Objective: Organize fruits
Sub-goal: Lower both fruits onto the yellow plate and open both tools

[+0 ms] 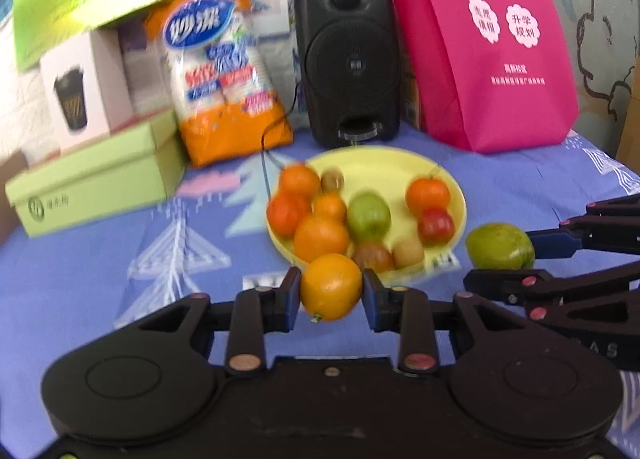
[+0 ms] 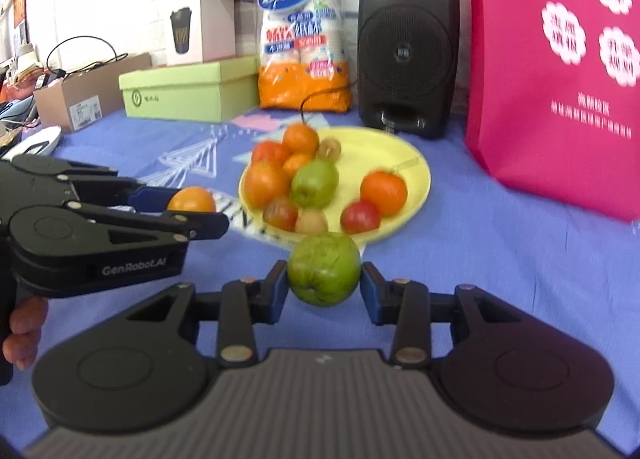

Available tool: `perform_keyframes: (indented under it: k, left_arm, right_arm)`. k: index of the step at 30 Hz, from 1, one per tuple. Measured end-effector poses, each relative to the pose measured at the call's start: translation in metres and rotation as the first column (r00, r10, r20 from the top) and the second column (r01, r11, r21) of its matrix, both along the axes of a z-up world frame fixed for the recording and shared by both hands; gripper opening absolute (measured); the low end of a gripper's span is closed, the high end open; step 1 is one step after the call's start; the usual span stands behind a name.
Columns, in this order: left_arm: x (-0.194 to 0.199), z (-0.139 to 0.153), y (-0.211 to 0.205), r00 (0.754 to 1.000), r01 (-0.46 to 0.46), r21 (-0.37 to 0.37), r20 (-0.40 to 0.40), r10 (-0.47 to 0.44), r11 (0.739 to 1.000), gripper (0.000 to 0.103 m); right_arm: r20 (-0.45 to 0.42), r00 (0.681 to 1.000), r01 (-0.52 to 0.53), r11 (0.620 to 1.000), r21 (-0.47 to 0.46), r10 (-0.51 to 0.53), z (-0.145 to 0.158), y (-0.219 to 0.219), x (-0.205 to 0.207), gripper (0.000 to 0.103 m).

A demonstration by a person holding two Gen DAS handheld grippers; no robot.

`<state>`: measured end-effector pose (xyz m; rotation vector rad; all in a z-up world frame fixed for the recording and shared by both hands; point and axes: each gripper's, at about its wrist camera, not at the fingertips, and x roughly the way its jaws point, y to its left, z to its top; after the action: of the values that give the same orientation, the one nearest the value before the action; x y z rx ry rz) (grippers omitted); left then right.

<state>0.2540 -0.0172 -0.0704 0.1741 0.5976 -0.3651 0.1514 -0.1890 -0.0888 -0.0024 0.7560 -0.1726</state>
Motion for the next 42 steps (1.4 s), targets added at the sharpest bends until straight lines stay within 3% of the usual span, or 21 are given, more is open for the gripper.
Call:
perform_keyframes:
  k: [8, 18, 20, 24, 30, 38, 42]
  left_arm:
    - [0.031, 0.016, -0.012, 0.999, 0.006, 0.033, 0.039, -0.008, 0.999, 0.031]
    - [0.045, 0.009, 0.005, 1.000, -0.020, 0.027, 0.008, 0.020, 0.999, 0.031]
    - [0.046, 0.009, 0.003, 1.000, -0.016, 0.029, 0.010, 0.016, 0.999, 0.031]
    - [0.044, 0.010, -0.003, 1.000, 0.003, 0.030, 0.013, -0.003, 1.000, 0.031]
    - [0.046, 0.009, -0.019, 0.998, 0.067, 0.014, -0.013, -0.066, 0.998, 0.031]
    - [0.055, -0.005, -0.056, 0.989, 0.131, 0.039, -0.077, -0.128, 0.991, 0.031]
    - [0.058, -0.005, -0.066, 0.990, 0.134, 0.055, -0.060, -0.131, 0.989, 0.032]
  right_arm:
    - [0.021, 1.000, -0.018, 1.000, -0.022, 0.018, 0.014, -0.014, 0.046, 0.038]
    - [-0.024, 1.000, -0.013, 0.999, -0.053, 0.012, -0.007, -0.022, 0.090, 0.039]
    - [-0.016, 1.000, -0.009, 0.999, -0.054, 0.008, -0.005, -0.022, 0.089, 0.047]
    - [0.005, 1.000, 0.006, 0.998, -0.070, -0.006, 0.005, -0.027, 0.076, 0.053]
    - [0.042, 0.996, 0.083, 0.996, -0.029, -0.082, 0.015, -0.043, 0.029, 0.061]
    - [0.061, 0.982, 0.176, 0.982, 0.063, -0.180, 0.013, -0.061, -0.020, 0.062]
    - [0.079, 0.979, 0.181, 0.980, 0.077, -0.187, 0.017, -0.065, -0.030, 0.062]
